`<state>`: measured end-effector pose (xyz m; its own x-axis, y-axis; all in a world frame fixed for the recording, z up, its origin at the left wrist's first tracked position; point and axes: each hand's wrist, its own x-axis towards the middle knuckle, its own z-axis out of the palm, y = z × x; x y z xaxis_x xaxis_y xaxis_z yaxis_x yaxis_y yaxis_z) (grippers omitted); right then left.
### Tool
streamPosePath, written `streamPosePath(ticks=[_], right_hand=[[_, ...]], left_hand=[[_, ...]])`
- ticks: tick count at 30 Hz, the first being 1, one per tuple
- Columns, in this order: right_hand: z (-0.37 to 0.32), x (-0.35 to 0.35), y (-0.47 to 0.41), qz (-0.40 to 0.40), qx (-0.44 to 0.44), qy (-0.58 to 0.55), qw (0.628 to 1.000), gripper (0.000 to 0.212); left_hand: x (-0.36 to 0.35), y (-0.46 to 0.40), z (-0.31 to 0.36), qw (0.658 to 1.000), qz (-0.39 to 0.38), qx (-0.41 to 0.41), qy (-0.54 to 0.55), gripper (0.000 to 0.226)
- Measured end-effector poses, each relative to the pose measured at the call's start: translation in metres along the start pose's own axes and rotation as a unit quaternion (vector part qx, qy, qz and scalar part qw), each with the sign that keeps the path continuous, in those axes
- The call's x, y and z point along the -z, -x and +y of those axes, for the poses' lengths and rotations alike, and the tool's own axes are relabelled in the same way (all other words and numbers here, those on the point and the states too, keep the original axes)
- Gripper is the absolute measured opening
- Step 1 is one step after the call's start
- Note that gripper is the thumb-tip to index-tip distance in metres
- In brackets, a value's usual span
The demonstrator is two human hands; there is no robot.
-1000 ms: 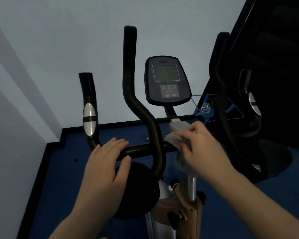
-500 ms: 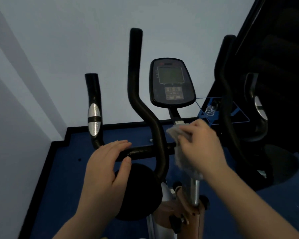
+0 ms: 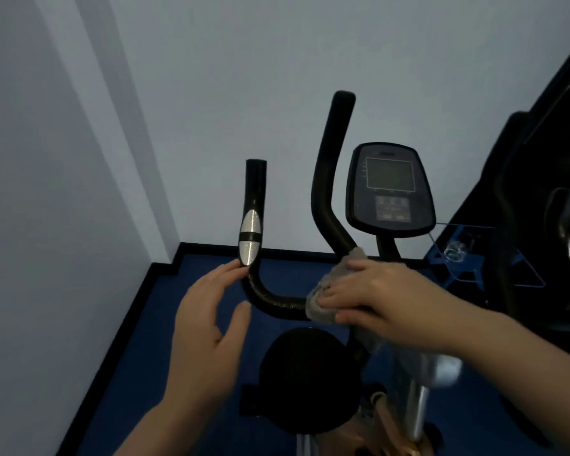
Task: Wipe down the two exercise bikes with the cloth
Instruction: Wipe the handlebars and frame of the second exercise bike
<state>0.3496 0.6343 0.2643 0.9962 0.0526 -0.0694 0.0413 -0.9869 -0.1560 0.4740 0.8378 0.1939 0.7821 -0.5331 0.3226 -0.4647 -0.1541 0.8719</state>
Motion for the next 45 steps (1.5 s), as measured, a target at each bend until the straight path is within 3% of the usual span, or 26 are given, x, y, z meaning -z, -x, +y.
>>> streamPosePath(ticks=[2,6,9,13,19,24,27,31,37,42,45], right_hand=[[-0.007,-0.007,-0.013,0.007,-0.016,0.008,1.000,0.026],[-0.019,-0.007,-0.045,0.037,-0.057,-0.099,0.993,0.034],[-0.014,-0.004,-0.041,0.011,-0.081,-0.072,0.994,0.042],[-0.017,-0.005,-0.032,0.035,-0.137,-0.069,0.988,0.045],[-0.039,-0.020,-0.069,0.090,-0.195,-0.251,0.944,0.050],[-0.039,-0.015,-0.055,0.018,-0.258,-0.189,0.947,0.047],[-0.052,-0.016,-0.074,0.049,-0.296,-0.187,0.935,0.032],[-0.072,-0.022,-0.100,0.126,-0.370,-0.207,0.897,0.031],[-0.101,-0.022,-0.104,0.132,-0.460,-0.155,0.864,0.034],[-0.110,-0.022,-0.156,0.280,-0.526,-0.174,0.784,0.025],[-0.120,-0.025,-0.159,0.285,-0.548,-0.145,0.773,0.034]], left_hand=[[-0.003,0.002,0.000,1.000,0.014,0.006,0.006,0.041],[-0.012,-0.002,-0.001,1.000,0.021,0.002,0.003,0.042],[-0.012,-0.016,-0.005,1.000,0.020,-0.004,0.010,0.041],[-0.006,-0.029,-0.010,0.999,0.026,0.014,0.026,0.039],[-0.017,-0.045,-0.014,0.997,0.018,0.026,0.075,0.037],[-0.012,-0.061,-0.024,0.996,-0.035,0.005,0.087,0.039],[-0.002,-0.074,-0.033,0.992,-0.076,0.002,0.104,0.041],[0.008,-0.093,-0.040,0.986,-0.115,-0.034,0.116,0.038],[0.027,-0.125,-0.054,0.975,-0.169,-0.073,0.121,0.038],[0.031,-0.158,-0.055,0.959,-0.216,-0.130,0.132,0.040],[0.028,-0.180,-0.052,0.950,-0.225,-0.175,0.127,0.040]])
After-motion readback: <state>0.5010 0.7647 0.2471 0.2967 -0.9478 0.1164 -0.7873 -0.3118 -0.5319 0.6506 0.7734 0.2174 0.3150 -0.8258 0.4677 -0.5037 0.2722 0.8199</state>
